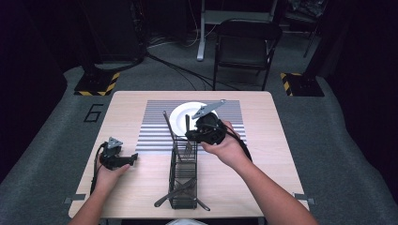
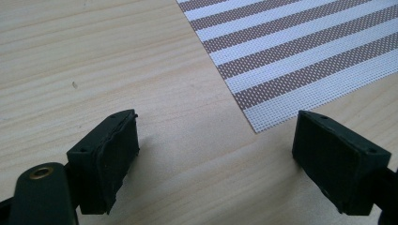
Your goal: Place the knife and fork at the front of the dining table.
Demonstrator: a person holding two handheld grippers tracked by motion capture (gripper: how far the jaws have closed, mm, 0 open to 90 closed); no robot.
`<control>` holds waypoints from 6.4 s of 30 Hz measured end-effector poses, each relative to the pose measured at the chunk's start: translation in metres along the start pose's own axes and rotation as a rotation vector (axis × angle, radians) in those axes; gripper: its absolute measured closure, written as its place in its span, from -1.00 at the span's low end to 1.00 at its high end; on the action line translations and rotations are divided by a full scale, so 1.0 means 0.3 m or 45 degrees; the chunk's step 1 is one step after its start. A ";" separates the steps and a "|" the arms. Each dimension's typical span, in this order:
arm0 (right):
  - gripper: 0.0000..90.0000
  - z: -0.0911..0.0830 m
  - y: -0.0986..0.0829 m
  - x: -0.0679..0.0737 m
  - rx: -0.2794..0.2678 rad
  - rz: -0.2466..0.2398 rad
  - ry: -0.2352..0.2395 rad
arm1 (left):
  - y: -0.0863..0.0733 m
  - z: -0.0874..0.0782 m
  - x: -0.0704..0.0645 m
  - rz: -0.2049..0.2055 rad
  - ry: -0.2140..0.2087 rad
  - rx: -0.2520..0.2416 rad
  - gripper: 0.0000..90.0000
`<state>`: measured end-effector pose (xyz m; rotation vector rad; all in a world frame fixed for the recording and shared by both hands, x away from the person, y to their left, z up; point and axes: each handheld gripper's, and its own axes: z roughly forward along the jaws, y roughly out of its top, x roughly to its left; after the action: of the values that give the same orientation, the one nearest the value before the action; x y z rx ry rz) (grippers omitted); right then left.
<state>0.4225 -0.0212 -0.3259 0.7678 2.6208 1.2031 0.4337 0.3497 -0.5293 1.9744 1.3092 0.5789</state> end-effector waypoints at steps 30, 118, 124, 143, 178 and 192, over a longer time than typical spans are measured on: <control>0.94 -0.200 -0.010 -0.062 -0.020 0.044 -0.084 | 0.000 0.000 -0.001 0.000 0.001 0.000 -0.67; 0.95 0.061 -0.305 -0.491 0.144 0.468 -0.369 | 0.000 0.000 -0.001 0.001 0.001 0.000 -0.67; 0.94 0.078 -0.304 -0.510 0.124 0.501 -0.380 | 0.000 0.000 -0.002 -0.001 0.002 -0.001 -0.67; 0.93 0.141 -0.318 -0.583 0.059 0.710 -0.418 | 0.001 0.001 -0.002 -0.003 0.000 -0.001 -0.67; 0.95 0.235 -0.408 -0.710 -0.081 1.085 -0.378 | 0.003 0.002 -0.001 -0.009 0.003 0.000 -0.66; 0.95 0.264 -0.435 -0.733 -0.112 1.161 -0.360 | 0.003 0.002 -0.001 -0.010 0.003 -0.001 -0.65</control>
<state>0.5877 -0.1525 -0.4907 2.0523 1.9701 1.2176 0.4344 0.3490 -0.5291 1.9676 1.3177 0.5777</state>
